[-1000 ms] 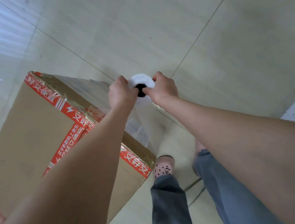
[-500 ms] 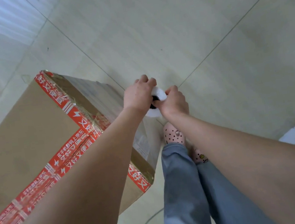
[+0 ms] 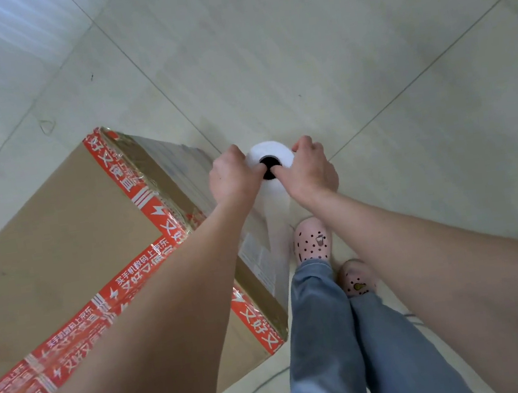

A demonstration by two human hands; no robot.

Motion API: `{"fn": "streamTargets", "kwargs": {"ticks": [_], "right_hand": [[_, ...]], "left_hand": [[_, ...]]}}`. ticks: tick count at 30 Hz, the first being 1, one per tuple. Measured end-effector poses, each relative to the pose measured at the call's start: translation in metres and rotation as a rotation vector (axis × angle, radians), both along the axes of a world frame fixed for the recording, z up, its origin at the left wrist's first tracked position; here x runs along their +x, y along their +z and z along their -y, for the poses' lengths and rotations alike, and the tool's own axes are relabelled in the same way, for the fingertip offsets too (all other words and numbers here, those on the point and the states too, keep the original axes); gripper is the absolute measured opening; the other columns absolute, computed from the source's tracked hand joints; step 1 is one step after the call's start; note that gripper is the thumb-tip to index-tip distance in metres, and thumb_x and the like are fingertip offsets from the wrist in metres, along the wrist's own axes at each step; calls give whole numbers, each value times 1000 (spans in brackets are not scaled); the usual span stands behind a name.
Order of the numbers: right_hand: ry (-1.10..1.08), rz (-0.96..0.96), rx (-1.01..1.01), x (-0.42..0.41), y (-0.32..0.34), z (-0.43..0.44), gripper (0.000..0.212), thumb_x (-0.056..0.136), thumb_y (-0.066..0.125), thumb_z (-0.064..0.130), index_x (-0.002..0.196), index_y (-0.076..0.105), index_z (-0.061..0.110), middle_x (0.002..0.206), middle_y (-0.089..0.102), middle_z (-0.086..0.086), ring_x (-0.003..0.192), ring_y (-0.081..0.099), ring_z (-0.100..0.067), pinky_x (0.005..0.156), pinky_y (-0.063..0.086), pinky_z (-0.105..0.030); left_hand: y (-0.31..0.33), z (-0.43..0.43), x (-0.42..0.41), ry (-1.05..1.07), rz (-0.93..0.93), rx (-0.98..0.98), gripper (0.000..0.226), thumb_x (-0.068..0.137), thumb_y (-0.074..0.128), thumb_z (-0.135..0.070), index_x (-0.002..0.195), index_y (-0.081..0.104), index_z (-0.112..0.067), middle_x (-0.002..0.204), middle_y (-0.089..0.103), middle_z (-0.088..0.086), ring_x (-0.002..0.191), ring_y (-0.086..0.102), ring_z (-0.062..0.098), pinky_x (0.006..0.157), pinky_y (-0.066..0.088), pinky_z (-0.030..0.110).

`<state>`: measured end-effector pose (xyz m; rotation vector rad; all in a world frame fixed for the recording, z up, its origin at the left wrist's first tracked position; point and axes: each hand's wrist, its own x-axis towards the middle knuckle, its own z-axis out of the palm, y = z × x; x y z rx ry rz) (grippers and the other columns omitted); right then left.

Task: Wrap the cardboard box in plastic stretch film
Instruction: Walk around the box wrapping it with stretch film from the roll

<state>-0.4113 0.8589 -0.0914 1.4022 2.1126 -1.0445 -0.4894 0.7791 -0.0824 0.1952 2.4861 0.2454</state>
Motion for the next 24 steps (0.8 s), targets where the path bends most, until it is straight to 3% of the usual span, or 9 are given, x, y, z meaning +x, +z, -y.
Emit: {"fn": "streamTargets", "kwargs": {"ticks": [6,9,12,15,17,20,24], "right_hand": [[85,-69,65,-24,1,-8,25,86,58,21,110,54,21,116,54,-4,95,59,-31,74,38,-31],[185,-98,95,-34,2,-10,29,86,55,16,114,56,26,118,54,-1,97,59,-30,75,43,-31],[317,-131,116,-40,1,-11,34,87,52,12,117,57,27,118,55,-1,98,59,-29,74,44,-33],[346,-116,155,-44,-1,-11,35,87,51,9,119,53,24,122,52,0,106,53,-25,70,37,-31],[244,-51,158,-43,-2,-13,33,87,55,11,118,49,21,124,47,-1,106,53,-26,66,36,-32],[199,-18,121,-47,0,-16,28,85,58,13,112,50,19,118,49,-3,90,56,-29,63,35,-31],[283,-95,125,-67,4,-18,28,86,48,7,111,54,19,114,54,-3,80,44,-26,65,33,-30]], "left_hand": [[-3,0,-5,-32,-23,14,32,82,63,-30,103,53,-8,103,58,10,92,56,30,66,37,31],[-3,-7,-19,-210,-34,49,35,85,60,-20,119,49,-16,113,52,6,94,57,28,69,44,33],[-1,-14,-26,-353,-48,30,31,87,55,-18,117,51,-14,110,51,7,91,58,30,67,46,35],[-1,-15,-25,-271,-40,41,26,85,57,-20,110,54,-11,108,55,8,92,56,30,68,43,34],[-1,-14,-26,-149,-30,59,27,83,61,-20,107,55,-11,108,57,7,93,56,29,69,42,32],[-1,-14,-32,-17,-12,74,26,80,64,-21,103,55,-11,105,59,7,93,57,28,71,43,31],[-1,-8,-39,108,-3,81,27,77,65,-24,98,55,-10,98,60,6,85,54,26,65,38,29]]}}
